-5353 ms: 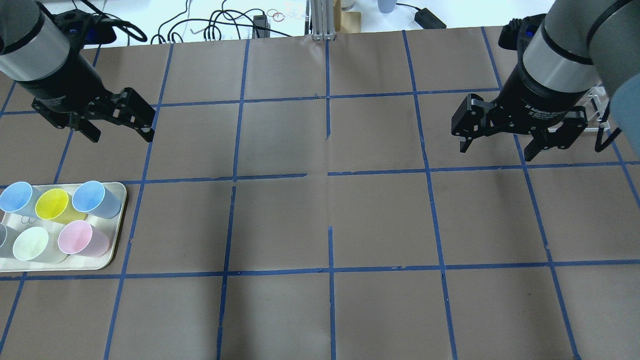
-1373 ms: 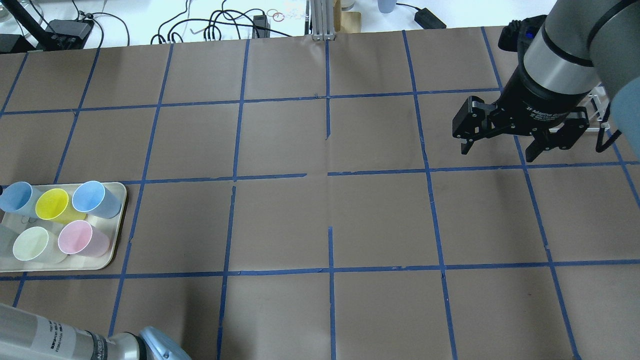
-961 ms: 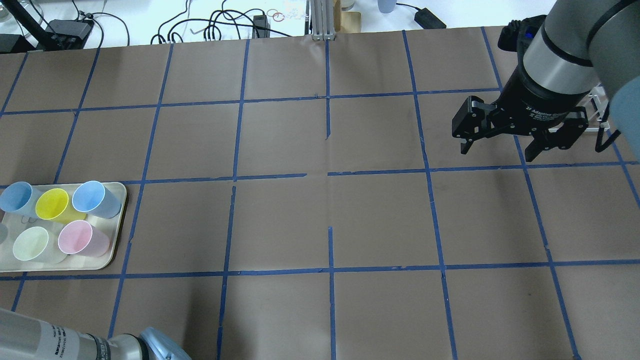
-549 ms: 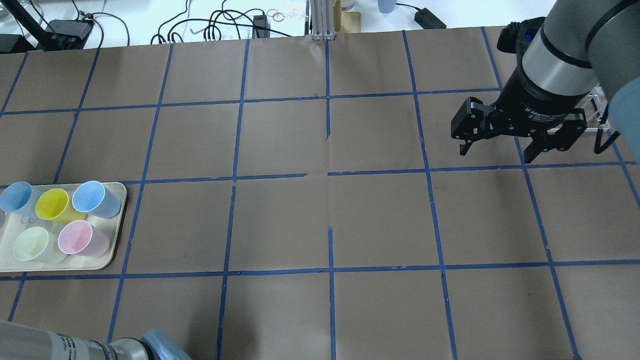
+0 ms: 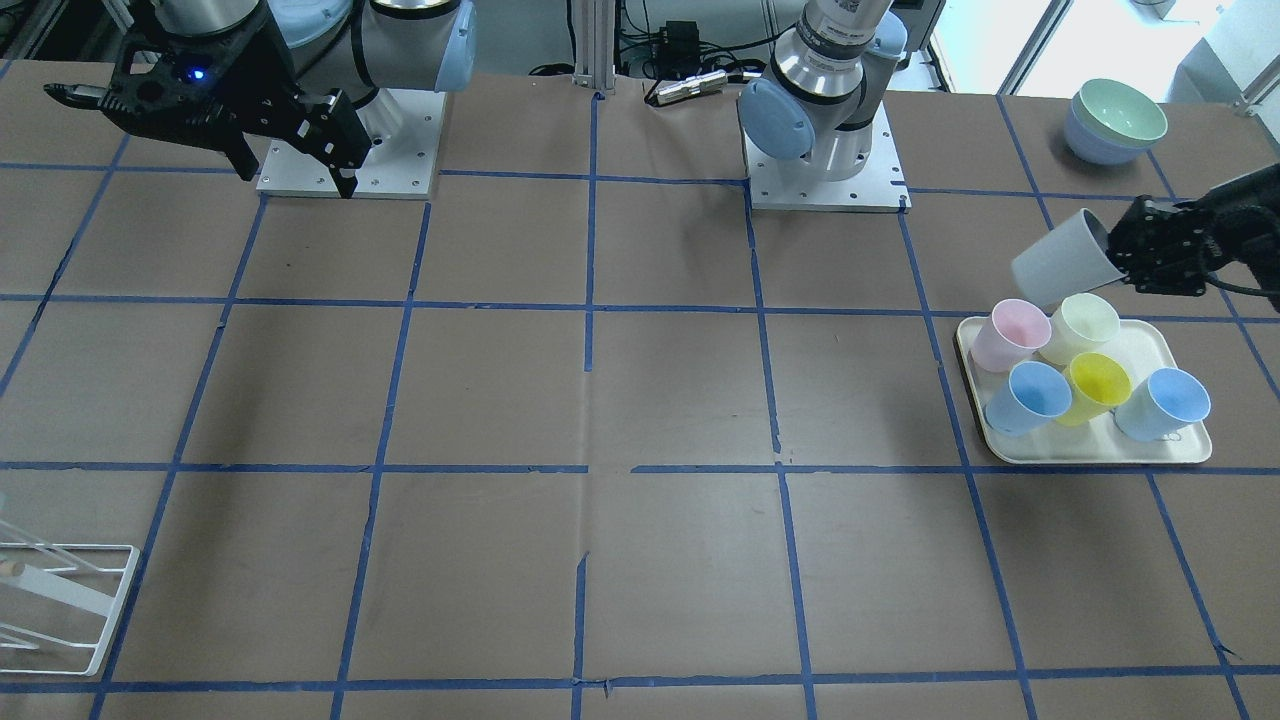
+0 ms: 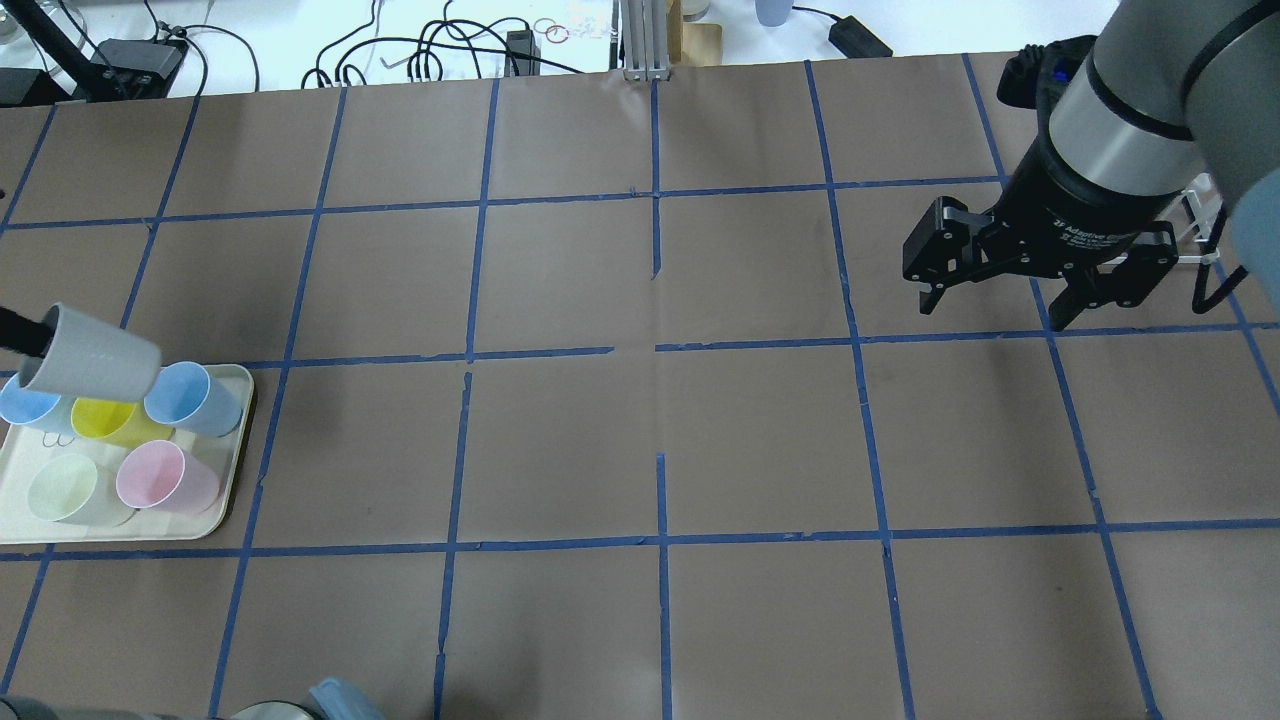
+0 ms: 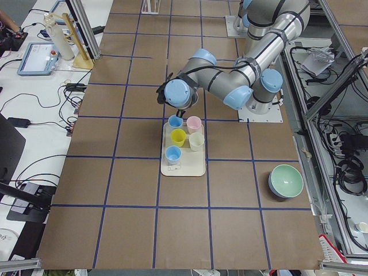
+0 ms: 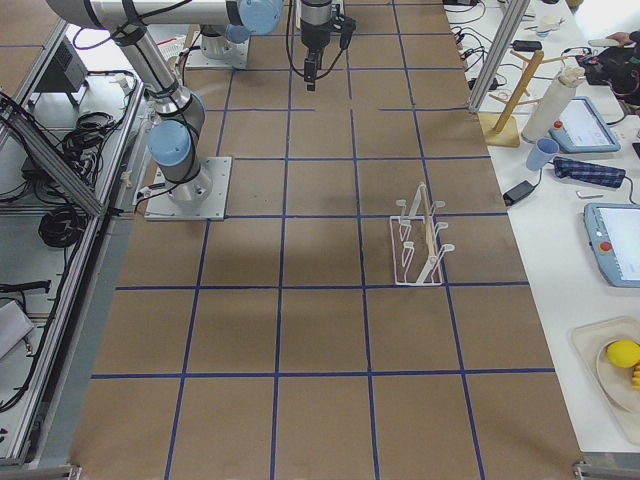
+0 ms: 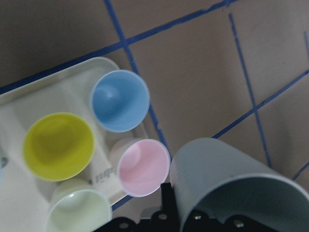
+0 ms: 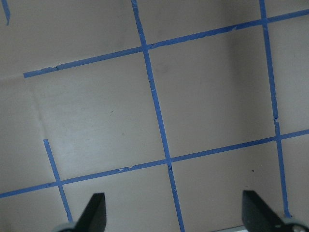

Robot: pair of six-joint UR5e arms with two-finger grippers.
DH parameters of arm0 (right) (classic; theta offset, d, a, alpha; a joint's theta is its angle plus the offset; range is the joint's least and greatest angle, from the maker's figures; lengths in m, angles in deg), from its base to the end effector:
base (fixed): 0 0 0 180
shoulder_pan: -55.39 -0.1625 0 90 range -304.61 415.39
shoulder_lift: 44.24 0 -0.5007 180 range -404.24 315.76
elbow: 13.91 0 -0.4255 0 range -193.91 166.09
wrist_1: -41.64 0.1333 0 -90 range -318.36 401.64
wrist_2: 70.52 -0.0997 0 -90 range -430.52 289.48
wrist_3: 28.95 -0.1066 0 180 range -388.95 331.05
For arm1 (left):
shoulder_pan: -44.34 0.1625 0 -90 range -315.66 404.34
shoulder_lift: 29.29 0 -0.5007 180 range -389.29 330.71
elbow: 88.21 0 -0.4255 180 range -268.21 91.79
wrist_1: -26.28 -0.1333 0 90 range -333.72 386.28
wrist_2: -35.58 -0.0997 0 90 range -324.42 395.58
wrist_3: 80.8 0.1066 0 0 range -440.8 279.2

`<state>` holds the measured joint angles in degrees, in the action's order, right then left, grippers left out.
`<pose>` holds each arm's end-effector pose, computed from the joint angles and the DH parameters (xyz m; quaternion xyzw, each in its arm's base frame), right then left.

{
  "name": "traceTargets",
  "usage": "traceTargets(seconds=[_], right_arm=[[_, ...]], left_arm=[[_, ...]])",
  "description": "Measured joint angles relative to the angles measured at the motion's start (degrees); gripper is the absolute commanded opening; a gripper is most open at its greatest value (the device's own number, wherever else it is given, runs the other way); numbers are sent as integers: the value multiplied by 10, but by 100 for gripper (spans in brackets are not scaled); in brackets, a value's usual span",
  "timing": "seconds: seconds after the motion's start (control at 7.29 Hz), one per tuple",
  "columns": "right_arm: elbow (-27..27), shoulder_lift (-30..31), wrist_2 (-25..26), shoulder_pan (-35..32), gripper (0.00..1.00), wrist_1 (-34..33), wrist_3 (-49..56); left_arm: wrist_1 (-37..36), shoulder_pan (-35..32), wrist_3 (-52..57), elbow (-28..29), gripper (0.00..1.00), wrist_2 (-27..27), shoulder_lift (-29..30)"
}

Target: Transfer IKEA cup to right arm and place on rack

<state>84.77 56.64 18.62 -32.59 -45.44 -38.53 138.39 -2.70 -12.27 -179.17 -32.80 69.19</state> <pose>0.1197 -0.4335 0.5627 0.1011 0.9948 0.0068 0.0071 0.2326 -0.5031 0.4513 -0.1595 -0.9331 -0.0011 0.3223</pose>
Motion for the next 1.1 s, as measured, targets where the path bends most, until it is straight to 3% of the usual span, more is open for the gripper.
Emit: traceTargets(seconds=[0.55,0.82,1.1], right_arm=[[-6,39,-186,1,100,-1,2],[-2,45,-323,8,100,2,3],[3,27,-427,19,100,17,8]], left_arm=[[157,-129,-49,-53,0,292,-15],[248,-218,-47,-60,0,425,-24],[287,-293,-43,-61,0,521,-23]])
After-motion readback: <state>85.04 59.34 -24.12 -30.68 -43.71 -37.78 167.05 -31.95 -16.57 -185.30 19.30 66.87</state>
